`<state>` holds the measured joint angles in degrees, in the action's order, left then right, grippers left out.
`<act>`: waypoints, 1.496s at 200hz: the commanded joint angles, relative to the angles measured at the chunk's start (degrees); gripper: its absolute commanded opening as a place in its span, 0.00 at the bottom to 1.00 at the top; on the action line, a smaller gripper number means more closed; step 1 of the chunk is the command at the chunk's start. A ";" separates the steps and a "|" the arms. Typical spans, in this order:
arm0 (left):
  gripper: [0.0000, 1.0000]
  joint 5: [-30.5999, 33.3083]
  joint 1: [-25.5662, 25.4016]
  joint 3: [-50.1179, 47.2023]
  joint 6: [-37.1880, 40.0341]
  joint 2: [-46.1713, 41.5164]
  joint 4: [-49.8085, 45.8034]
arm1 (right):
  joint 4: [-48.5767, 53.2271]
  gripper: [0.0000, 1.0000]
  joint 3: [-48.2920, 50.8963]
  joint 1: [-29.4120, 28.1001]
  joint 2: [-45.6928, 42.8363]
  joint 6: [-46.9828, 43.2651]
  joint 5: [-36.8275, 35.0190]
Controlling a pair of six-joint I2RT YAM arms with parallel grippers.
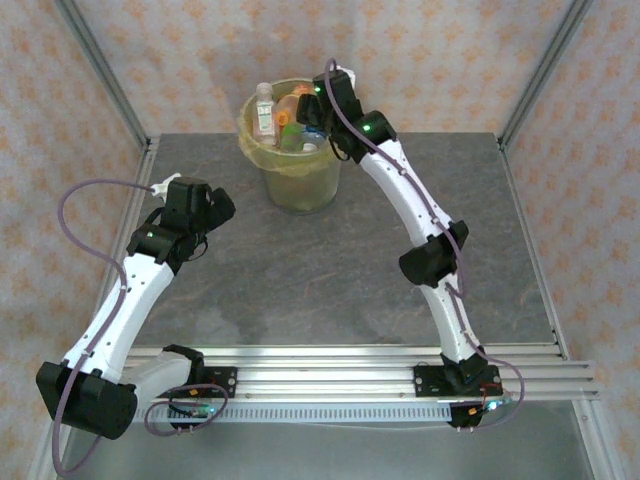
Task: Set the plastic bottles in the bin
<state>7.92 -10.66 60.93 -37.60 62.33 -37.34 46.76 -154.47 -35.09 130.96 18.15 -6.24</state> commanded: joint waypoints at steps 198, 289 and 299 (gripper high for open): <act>1.00 7.15 0.02 0.76 1.68 -4.66 -0.85 | -0.81 0.75 21.79 1.84 -20.97 -9.17 -12.02; 1.00 17.56 0.05 -10.96 10.19 -14.47 9.49 | -22.51 0.93 81.71 5.46 -59.49 -6.91 -20.75; 1.00 17.91 0.06 -13.48 11.41 -15.01 12.26 | -23.90 0.99 87.32 5.72 -62.76 -6.97 -22.04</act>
<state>21.32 -10.66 51.88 -30.37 48.77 -31.92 29.15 -76.90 -29.76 74.85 10.68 -22.79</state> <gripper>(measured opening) 0.999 0.938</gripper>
